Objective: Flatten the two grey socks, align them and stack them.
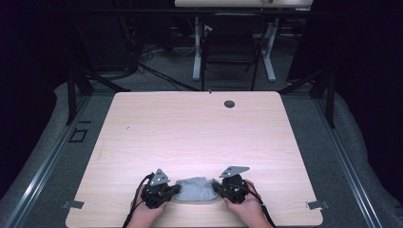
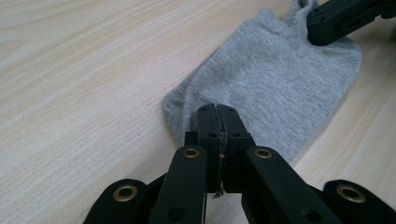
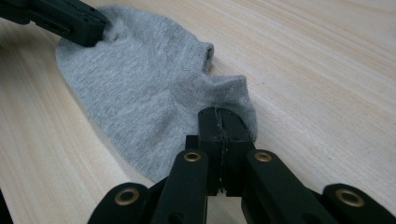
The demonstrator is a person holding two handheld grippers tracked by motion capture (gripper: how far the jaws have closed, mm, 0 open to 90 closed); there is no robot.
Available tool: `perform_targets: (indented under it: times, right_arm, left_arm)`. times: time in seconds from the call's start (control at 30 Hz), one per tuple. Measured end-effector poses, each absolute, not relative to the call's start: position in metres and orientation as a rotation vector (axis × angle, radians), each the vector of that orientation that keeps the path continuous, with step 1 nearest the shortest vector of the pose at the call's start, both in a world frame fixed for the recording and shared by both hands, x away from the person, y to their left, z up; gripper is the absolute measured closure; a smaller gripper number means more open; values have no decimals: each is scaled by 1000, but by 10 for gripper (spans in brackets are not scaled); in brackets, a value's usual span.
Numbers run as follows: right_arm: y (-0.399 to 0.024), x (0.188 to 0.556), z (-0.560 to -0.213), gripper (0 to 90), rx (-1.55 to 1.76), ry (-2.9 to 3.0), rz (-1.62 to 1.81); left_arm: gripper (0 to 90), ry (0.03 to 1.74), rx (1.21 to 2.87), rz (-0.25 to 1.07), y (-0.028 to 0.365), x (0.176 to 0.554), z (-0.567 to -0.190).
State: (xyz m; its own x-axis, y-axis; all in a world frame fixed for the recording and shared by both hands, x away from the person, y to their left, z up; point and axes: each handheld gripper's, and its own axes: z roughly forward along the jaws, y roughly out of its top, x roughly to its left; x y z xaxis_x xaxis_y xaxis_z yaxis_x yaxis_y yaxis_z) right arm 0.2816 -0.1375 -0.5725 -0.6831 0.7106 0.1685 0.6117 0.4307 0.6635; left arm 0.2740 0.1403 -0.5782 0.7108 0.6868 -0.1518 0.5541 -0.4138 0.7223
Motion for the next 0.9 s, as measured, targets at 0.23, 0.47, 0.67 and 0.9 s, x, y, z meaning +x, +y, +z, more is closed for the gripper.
perform_targets:
  times: [0.23, 0.47, 0.67, 0.9]
  right_arm:
    - [-137, 282, -572, 886, 1180, 2534, 1098]
    - [-137, 280, -568, 869, 1168, 2517, 1122]
    - [-141, 275, -555, 843, 1142, 2474, 1178]
    - [-159, 272, -544, 649, 1162, 2349, 1252]
  left_arm:
    - [892, 937, 2119, 214, 141, 274, -578]
    - [877, 922, 2106, 214, 141, 273, -573]
    - [843, 904, 2062, 236, 145, 269, -562]
    - [629, 953, 1968, 306, 165, 268, -552]
